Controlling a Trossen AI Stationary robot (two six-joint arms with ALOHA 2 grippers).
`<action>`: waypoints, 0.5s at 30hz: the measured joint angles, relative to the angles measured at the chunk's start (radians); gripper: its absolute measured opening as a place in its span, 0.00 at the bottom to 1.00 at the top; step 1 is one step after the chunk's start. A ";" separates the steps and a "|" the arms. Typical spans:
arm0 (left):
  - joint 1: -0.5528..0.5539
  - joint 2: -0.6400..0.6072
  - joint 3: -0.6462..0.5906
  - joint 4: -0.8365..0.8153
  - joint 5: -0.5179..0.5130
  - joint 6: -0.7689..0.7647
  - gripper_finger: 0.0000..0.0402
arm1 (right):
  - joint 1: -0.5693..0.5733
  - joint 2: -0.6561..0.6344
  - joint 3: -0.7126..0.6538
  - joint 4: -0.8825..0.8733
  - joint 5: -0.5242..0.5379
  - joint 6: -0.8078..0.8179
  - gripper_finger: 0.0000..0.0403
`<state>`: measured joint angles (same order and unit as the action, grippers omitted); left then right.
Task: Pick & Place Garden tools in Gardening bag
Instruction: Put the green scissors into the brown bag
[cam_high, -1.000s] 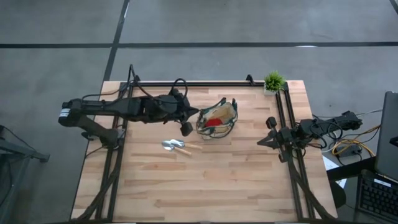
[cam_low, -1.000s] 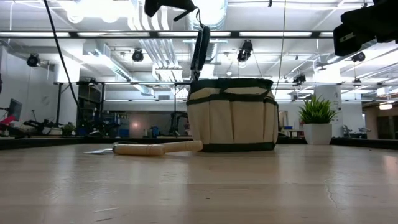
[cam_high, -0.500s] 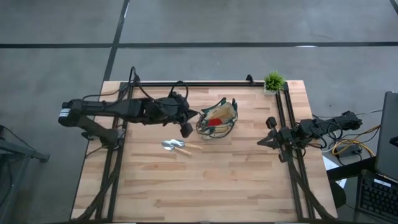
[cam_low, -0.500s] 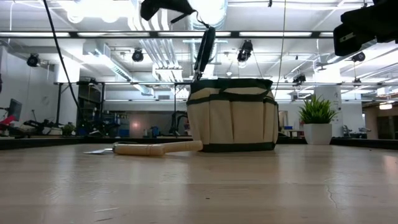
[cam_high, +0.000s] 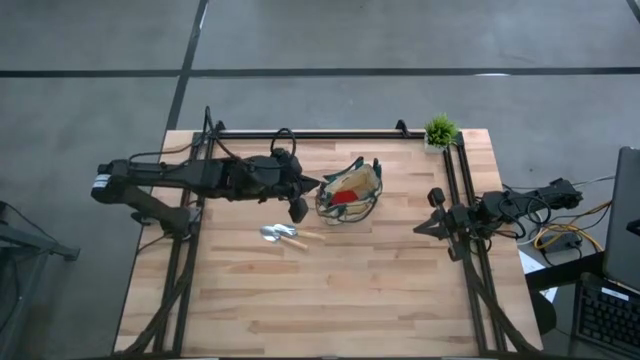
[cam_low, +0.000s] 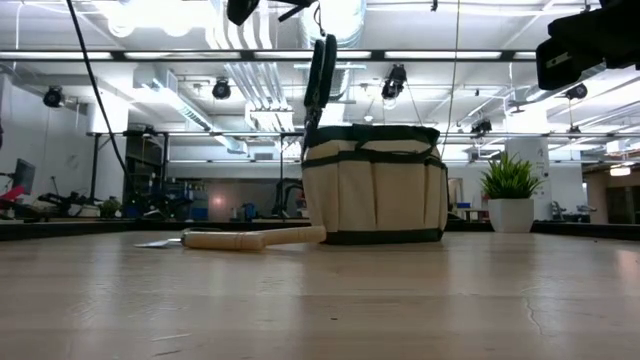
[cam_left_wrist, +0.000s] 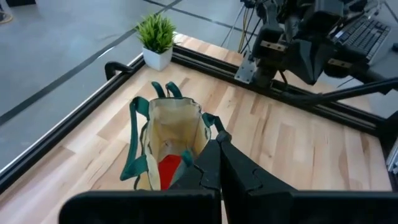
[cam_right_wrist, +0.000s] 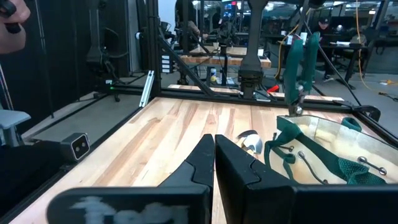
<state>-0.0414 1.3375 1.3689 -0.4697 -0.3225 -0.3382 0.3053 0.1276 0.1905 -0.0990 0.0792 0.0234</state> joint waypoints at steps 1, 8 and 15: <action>-0.001 0.000 0.000 0.001 0.000 -0.004 0.00 | 0.000 0.000 0.000 0.000 0.000 0.001 0.02; -0.004 -0.001 -0.004 0.004 -0.009 0.010 0.00 | 0.000 0.000 0.000 0.000 0.000 0.001 0.02; -0.004 -0.001 -0.029 0.124 0.034 0.003 0.00 | 0.000 0.000 0.000 0.000 0.000 0.001 0.02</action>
<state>-0.0450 1.3361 1.3396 -0.3453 -0.2885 -0.3356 0.3052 0.1273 0.1905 -0.0990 0.0792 0.0248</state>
